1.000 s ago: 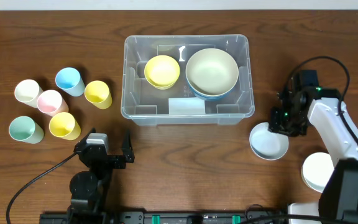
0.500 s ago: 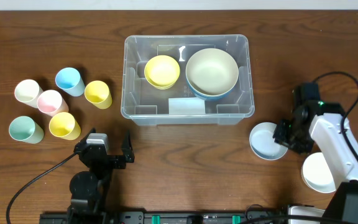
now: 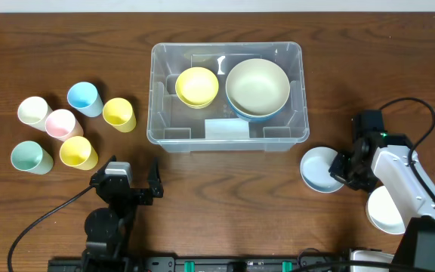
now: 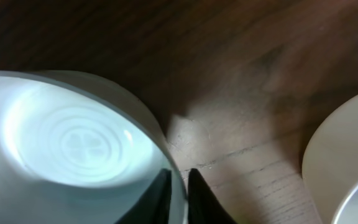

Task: Pack container
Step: 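Carry the white bowl toward the container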

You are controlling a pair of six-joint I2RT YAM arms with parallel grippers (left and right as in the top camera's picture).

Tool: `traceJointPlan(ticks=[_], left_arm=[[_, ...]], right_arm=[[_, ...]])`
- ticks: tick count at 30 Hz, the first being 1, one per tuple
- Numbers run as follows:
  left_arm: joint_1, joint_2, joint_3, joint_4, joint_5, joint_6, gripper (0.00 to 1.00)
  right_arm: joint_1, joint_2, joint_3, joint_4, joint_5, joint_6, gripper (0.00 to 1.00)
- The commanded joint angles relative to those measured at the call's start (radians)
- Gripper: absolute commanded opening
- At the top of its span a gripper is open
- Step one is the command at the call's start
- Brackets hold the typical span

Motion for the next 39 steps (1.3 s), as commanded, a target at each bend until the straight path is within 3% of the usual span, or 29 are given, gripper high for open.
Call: traceJointPlan(ticks=[1,6,16,39], left_arm=[[0.004,-0.006,-0.017,-0.032,0.008,0.002,0.98],[0.004,-0.006,-0.017,-0.032,0.008,0.002,0.98],[0.004,-0.006,-0.017,-0.032,0.008,0.002,0.98],[0.004,-0.006,-0.017,-0.032,0.008,0.002,0.98]], right_arm=[[-0.005,-0.005,-0.008,0.011,0.026,0.019,0.07],[-0.005,-0.005,-0.008,0.039,0.026,0.019,0.01],[-0.027,-0.005,0.046,0.105,0.061,0.018,0.01],[-0.094,-0.072,0.513,-0.007,0.034,-0.035,0.01]])
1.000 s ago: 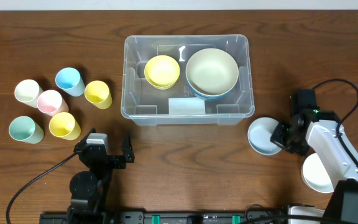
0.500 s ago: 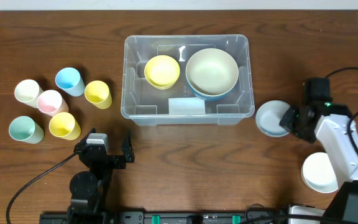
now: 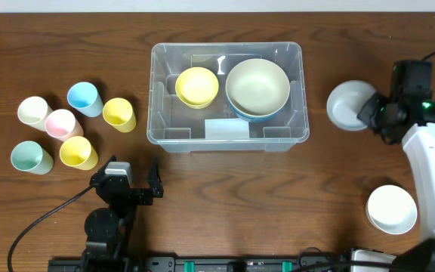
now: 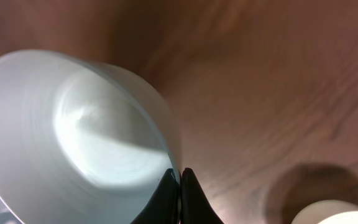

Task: Pack container
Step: 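Carry the white bowl toward the container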

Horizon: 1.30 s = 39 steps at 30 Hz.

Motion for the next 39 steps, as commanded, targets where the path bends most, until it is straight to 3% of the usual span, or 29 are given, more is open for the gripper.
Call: traceJointPlan(ticks=[1,6,11,22,30,39], left_arm=[[0.004,-0.006,-0.017,-0.032,0.008,0.002,0.98],[0.004,-0.006,-0.017,-0.032,0.008,0.002,0.98],[0.004,-0.006,-0.017,-0.032,0.008,0.002,0.98],[0.004,-0.006,-0.017,-0.032,0.008,0.002,0.98],[0.004,-0.006,-0.017,-0.032,0.008,0.002,0.98],[0.004,-0.006,-0.017,-0.032,0.008,0.002,0.98]], right_arm=[[-0.008,-0.069,0.098,-0.007,-0.031,-0.026,0.01],[0.033,-0.109,0.176,0.022,-0.223,-0.106,0.01],[0.198,-0.110,0.201,0.102,-0.318,-0.187,0.01],[0.633,0.045,0.200,0.251,-0.055,-0.269,0.01],[0.672,0.280,0.207,0.438,-0.047,-0.246,0.01],[0.686,0.467,0.307,0.504,-0.105,-0.249,0.01]])
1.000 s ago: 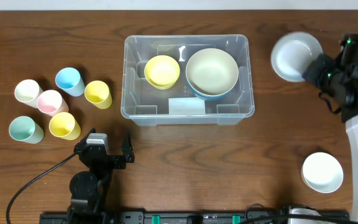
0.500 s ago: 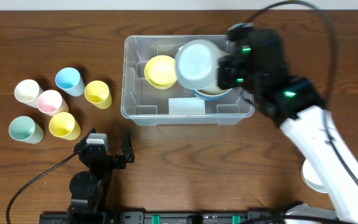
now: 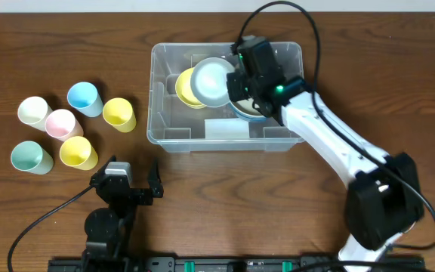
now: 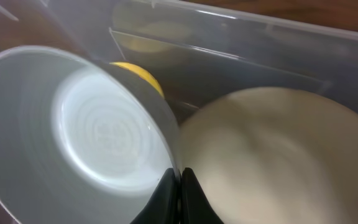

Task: Pack container
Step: 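Carry the white bowl toward the container, then lower the white bowl into the yellow bowl and release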

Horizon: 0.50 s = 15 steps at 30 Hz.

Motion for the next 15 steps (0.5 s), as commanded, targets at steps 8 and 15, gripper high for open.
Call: traceJointPlan(ticks=[8,15], left_arm=[[0.004,-0.006,-0.017,-0.032,0.007,0.002,0.98],[0.004,-0.006,-0.017,-0.032,0.007,0.002,0.98]], right_arm=[[0.032,0.110,0.125,0.036,-0.019,-0.004,0.01],[0.053,0.170,0.124,0.047,-0.019,-0.001,0.03]])
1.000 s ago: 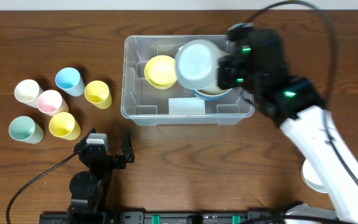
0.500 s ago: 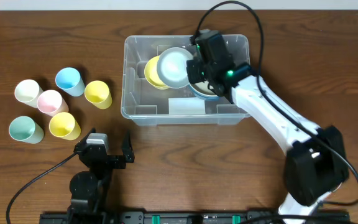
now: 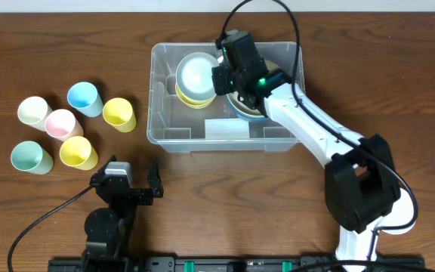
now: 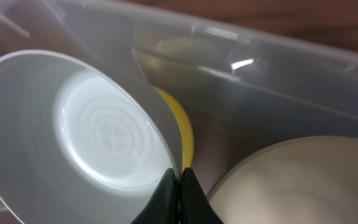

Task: Pack container
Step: 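Lower the white bowl into the yellow bowl and release, then move the right gripper to the second white bowl and grasp its rim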

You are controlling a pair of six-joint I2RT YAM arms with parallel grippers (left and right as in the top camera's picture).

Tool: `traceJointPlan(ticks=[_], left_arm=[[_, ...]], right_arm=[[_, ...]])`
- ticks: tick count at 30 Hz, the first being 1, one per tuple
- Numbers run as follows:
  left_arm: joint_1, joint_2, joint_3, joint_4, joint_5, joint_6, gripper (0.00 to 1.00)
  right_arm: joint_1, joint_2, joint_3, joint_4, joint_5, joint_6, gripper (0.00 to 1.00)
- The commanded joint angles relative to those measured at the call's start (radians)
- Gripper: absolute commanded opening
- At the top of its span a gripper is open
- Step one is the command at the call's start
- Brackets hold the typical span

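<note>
A clear plastic container (image 3: 165,136) sits mid-table. Inside it are a yellow bowl (image 3: 189,97) at the left and a large beige bowl (image 3: 272,97) stacked on a blue one at the right. My right gripper (image 3: 216,75) is shut on the rim of a pale blue-white bowl (image 3: 198,72), holding it over the yellow bowl. In the right wrist view the pale bowl (image 4: 79,137) fills the left, pinched at its rim by the gripper (image 4: 180,186); the yellow bowl (image 4: 182,134) shows behind it and the beige bowl (image 4: 291,186) lies to the right. My left gripper (image 3: 134,193) rests near the front edge.
Several coloured cups (image 3: 74,125) stand in a cluster left of the container. A white lid or card (image 3: 226,130) lies in the container's front part. The right arm (image 3: 316,136) stretches across the container's right side.
My right gripper has moved a little left and back with the pale bowl, which now hangs more squarely over the yellow bowl. The left arm is still.
My right gripper first held the rim of the pale bowl on the table right of the container, beside a white bowl. Then it held the bowl lifted, further back right of the container. Later it was inside the container, now over the yellow bowl.
</note>
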Motion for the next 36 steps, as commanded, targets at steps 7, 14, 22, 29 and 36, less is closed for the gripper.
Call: traceJointPlan(ticks=[7,14,22,29,36], left_arm=[[0.004,-0.006,-0.017,-0.032,0.007,0.002,0.98],[0.004,-0.006,-0.017,-0.032,0.007,0.002,0.98],[0.004,-0.006,-0.017,-0.032,0.007,0.002,0.98],[0.004,-0.006,-0.017,-0.032,0.007,0.002,0.98],[0.004,-0.006,-0.017,-0.032,0.007,0.002,0.98]], right_arm=[[0.029,0.063,0.020,0.029,-0.004,-0.002,0.57],[0.023,0.033,0.182,-0.206,-0.024,-0.037,0.60],[-0.014,-0.094,0.552,-0.744,0.096,-0.003,0.74],[-0.207,-0.246,0.585,-1.102,0.134,0.161,0.79],[-0.391,-0.307,0.550,-1.264,0.132,0.182,0.76]])
